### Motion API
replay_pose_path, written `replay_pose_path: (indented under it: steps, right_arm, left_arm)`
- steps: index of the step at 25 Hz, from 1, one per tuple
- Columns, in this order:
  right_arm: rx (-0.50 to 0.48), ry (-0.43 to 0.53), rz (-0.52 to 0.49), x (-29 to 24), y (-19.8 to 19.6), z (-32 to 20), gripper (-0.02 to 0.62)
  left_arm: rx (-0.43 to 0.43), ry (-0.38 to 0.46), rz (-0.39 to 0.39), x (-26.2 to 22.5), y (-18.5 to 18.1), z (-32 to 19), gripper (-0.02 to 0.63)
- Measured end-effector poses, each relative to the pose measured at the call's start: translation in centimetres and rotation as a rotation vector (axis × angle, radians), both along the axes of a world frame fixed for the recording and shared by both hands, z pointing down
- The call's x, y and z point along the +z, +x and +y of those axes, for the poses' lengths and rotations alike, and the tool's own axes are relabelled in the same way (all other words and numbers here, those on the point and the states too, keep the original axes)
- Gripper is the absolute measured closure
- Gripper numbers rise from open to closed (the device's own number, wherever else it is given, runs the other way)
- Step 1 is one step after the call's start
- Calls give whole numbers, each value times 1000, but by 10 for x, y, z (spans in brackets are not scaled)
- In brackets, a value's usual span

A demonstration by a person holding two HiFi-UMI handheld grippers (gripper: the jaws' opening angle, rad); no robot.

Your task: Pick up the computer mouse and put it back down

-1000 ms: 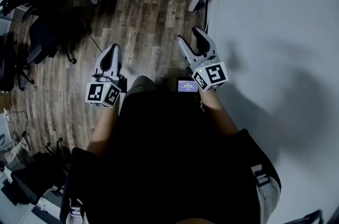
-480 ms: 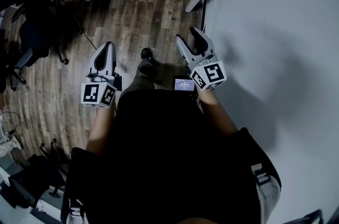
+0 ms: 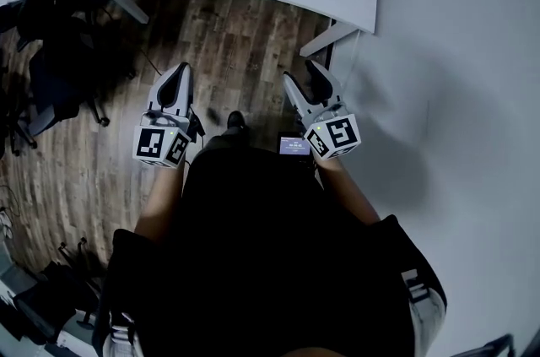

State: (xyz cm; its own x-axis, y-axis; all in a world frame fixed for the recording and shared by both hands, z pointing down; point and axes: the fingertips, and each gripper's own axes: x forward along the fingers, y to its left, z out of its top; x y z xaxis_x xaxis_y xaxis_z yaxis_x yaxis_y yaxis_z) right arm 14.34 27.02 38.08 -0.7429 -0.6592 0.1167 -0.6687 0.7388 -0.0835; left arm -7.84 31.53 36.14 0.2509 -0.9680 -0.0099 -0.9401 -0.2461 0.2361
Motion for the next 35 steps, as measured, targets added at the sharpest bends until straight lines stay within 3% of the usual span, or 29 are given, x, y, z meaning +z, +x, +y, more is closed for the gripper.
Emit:
replay_pose_path:
  steps: [12,26,35]
  right_arm:
    - [91,14,35,-8,-18,-111,368]
    - [56,5,-6,1,-51,-276,368]
    - [17,-55,-25,14,-66,-379,368]
  left_arm:
    - [78,-6,27,10,-21,-120,609]
    - [59,-20,-15,3,-42,-277,609]
    - [48,-64,-23,7,-49,-390,609]
